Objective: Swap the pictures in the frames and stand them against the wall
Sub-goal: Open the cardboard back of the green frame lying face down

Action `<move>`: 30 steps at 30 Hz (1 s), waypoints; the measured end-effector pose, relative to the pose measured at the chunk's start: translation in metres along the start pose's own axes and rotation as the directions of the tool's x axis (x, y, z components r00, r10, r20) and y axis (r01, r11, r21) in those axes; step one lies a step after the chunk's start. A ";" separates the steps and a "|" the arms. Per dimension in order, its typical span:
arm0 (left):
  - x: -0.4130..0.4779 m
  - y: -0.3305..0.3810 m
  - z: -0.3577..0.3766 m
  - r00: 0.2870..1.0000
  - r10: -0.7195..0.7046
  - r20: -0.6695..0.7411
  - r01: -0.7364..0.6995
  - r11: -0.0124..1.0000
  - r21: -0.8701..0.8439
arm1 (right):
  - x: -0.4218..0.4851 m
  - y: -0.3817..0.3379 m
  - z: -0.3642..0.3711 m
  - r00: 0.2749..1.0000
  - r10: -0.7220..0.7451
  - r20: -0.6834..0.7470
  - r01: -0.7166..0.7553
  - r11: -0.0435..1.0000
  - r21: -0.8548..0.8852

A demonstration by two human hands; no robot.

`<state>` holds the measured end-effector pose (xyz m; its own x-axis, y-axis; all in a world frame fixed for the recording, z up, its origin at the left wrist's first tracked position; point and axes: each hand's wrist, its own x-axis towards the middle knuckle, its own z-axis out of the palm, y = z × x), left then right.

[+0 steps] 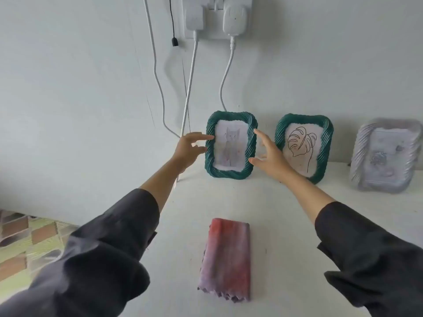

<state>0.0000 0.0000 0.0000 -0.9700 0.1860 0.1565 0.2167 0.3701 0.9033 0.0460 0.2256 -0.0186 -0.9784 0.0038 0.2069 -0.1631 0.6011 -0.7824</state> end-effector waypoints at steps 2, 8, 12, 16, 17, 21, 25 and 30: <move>0.008 -0.006 0.001 1.000 -0.022 -0.001 0.022 1.000 -0.011 | 0.004 -0.001 0.004 0.999 -0.002 -0.040 0.004 0.999 0.051; 0.024 -0.021 0.011 0.993 -0.117 0.009 0.117 0.978 -0.173 | 0.014 0.013 0.017 0.994 0.009 -0.112 -0.009 1.000 0.001; 0.033 -0.025 0.012 0.992 -0.128 0.025 0.130 0.967 -0.221 | 0.015 0.014 0.019 0.992 0.012 -0.127 -0.010 1.000 0.016; 0.030 -0.024 0.013 0.993 -0.113 0.044 0.120 0.953 -0.278 | 0.010 0.013 0.015 0.990 0.015 -0.140 -0.011 1.000 0.028; 0.027 -0.021 0.013 0.994 -0.104 0.042 0.112 0.950 -0.291 | 0.007 0.012 0.013 0.990 0.014 -0.144 -0.008 0.999 0.039; 0.014 -0.004 0.011 0.998 -0.052 0.029 0.059 0.939 -0.339 | -0.010 0.003 0.001 0.985 0.000 -0.174 0.022 0.992 0.124; -0.005 0.019 0.015 1.000 0.012 -0.021 -0.019 0.917 -0.399 | -0.041 -0.011 -0.017 0.978 -0.012 -0.209 0.059 0.974 0.220; -0.040 0.047 0.033 0.996 0.079 -0.046 -0.091 0.888 -0.450 | -0.087 -0.018 -0.046 0.978 0.022 -0.206 0.059 0.924 0.378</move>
<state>0.0530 0.0401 0.0228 -0.9539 0.1728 0.2454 0.2313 -0.0976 0.9680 0.1399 0.2509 0.0048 -0.9346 0.1815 0.3060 -0.2563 0.2530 -0.9329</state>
